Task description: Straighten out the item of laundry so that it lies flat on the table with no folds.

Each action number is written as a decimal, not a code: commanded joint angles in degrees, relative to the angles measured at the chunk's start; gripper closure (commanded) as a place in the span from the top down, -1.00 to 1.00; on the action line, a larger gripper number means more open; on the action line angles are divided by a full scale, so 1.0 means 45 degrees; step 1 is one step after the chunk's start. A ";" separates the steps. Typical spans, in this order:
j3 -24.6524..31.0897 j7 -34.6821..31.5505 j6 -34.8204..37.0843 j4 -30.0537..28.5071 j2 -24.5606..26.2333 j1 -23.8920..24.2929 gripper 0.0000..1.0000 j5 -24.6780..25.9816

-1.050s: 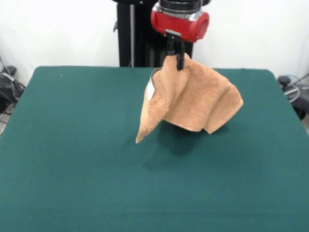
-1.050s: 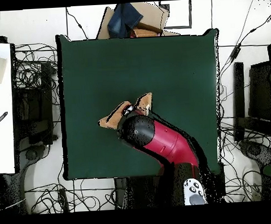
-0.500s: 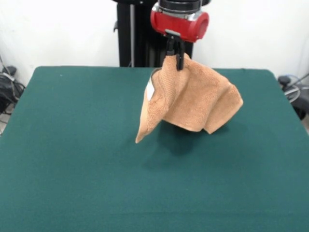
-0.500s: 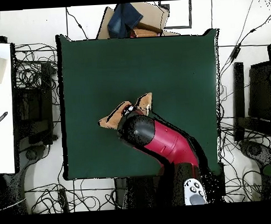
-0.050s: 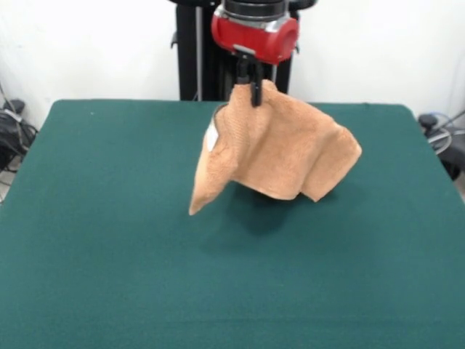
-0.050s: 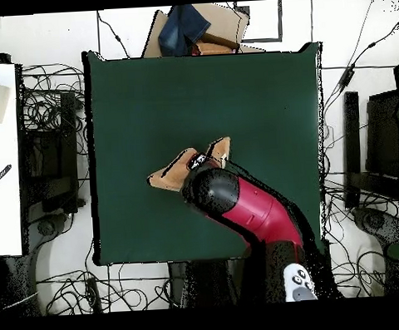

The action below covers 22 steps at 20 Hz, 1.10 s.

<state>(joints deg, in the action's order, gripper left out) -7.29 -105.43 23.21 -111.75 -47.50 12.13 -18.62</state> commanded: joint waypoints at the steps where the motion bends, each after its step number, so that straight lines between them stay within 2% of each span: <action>1: 0.1542 -0.0256 -0.0349 0.0502 0.0415 0.0905 -1.00 0.0633; 16: 0.1712 -0.0583 -0.0386 0.0589 0.0432 0.1053 -1.00 0.1074; 17: 0.1725 -0.0633 -0.0396 0.0575 0.0424 0.1069 1.00 0.1106; 22: 0.1816 -0.0849 -0.0675 0.0598 0.0497 0.1103 1.00 0.0991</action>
<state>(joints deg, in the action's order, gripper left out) -5.51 -105.43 23.21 -110.30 -47.14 16.39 -16.23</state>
